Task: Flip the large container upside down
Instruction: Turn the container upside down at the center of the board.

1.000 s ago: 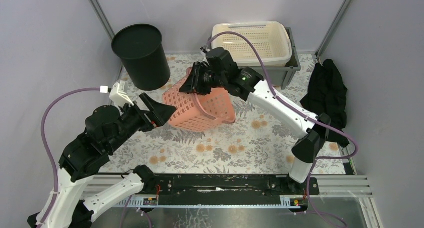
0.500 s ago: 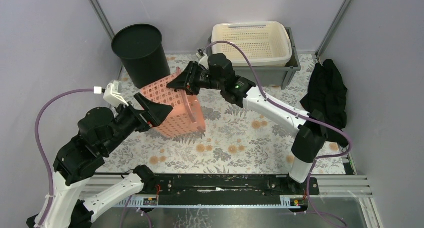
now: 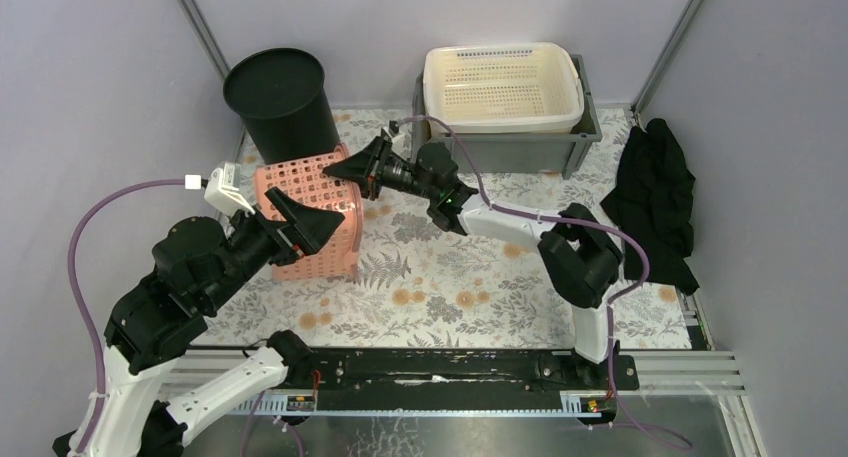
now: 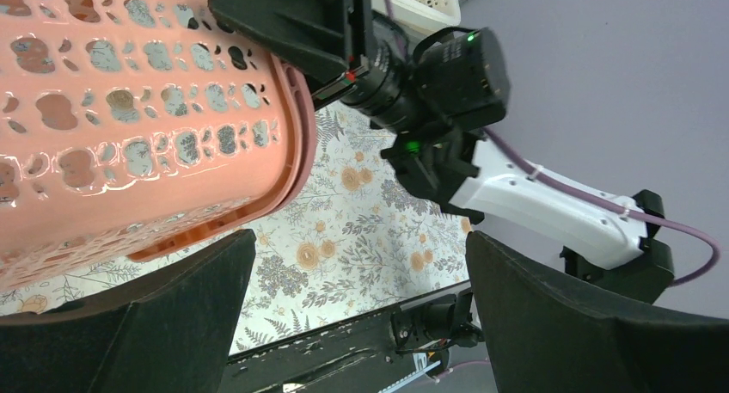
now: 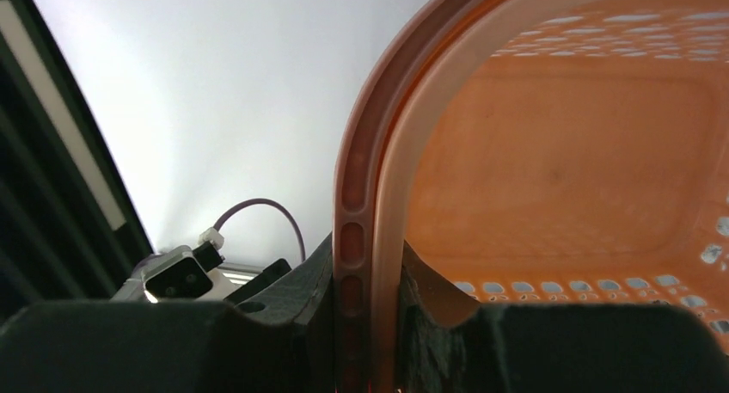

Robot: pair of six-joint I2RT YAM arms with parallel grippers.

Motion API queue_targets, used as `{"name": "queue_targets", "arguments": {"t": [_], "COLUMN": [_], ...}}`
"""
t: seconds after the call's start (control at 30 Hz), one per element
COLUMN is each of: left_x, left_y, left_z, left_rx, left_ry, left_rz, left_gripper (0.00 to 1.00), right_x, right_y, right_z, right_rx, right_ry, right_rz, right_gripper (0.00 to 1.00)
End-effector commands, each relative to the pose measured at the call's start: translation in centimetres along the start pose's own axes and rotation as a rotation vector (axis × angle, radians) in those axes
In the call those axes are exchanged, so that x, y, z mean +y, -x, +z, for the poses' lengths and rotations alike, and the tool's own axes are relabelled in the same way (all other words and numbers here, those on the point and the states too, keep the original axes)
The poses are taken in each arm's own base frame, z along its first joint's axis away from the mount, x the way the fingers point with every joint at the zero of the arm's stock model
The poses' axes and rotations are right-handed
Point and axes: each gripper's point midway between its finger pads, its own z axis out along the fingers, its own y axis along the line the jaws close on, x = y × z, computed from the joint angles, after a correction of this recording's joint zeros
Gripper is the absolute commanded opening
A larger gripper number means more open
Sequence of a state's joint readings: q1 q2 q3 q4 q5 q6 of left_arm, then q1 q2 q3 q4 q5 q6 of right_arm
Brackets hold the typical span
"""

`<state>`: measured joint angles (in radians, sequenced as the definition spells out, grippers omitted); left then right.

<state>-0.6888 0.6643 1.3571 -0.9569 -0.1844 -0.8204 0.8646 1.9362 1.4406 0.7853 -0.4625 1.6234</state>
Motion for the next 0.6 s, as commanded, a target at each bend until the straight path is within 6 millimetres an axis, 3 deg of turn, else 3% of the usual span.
{"name": "queue_targets", "arguments": {"t": [0.0, 0.3, 0.57], "left_x": [-0.7, -0.6, -0.5], "left_y": [0.9, 0.7, 0.1], "left_z": [0.0, 0.6, 1.3], "left_rx": [-0.034, -0.027, -0.008], "left_ry": [-0.020, -0.011, -0.008], "left_rz": [0.001, 0.003, -0.001], "left_gripper": [1.00, 1.00, 1.00], "right_x": [7.1, 5.8, 0.9], "right_y": [-0.9, -0.2, 1.2], "right_z": [-1.8, -3.6, -6.6], "right_rx": [0.028, -0.006, -0.095], "right_ry": [0.351, 0.455, 0.443], "right_rz": [0.004, 0.043, 0.063], "right_gripper": [0.00, 0.00, 0.00]}}
